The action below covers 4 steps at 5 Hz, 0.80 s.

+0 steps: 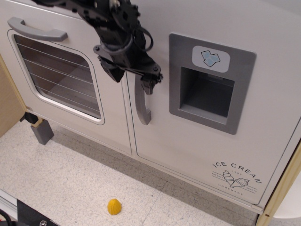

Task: Open fridge

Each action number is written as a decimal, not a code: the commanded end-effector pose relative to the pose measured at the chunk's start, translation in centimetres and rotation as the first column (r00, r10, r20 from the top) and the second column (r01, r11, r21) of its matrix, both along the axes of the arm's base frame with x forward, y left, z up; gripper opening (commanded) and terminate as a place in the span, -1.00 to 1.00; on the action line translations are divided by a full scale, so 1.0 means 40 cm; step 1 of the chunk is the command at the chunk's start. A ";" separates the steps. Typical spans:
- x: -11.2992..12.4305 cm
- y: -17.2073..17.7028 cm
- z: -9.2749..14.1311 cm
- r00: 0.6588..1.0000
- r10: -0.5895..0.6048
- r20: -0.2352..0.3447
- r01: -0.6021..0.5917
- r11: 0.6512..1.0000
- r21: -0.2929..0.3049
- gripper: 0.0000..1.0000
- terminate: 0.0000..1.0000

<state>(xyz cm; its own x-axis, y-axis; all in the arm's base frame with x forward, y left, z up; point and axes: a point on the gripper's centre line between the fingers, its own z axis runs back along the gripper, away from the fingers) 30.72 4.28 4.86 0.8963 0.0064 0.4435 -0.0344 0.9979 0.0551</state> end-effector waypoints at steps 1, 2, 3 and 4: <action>0.018 0.004 0.002 0.999 -0.022 0.047 0.022 1.000 0.018 1.00 -1.00; 0.019 0.006 -0.002 0.998 -0.029 0.056 0.029 1.000 0.009 -1.00 -1.00; 0.006 0.020 0.005 0.997 -0.028 0.069 0.029 0.999 -0.015 -1.00 -1.00; -0.020 0.030 0.016 0.997 -0.032 0.074 0.034 0.999 -0.025 -1.00 -1.00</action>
<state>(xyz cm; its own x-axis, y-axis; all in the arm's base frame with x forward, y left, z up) 29.10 5.08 3.92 0.8874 0.0073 0.4610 -0.0098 0.9999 0.0032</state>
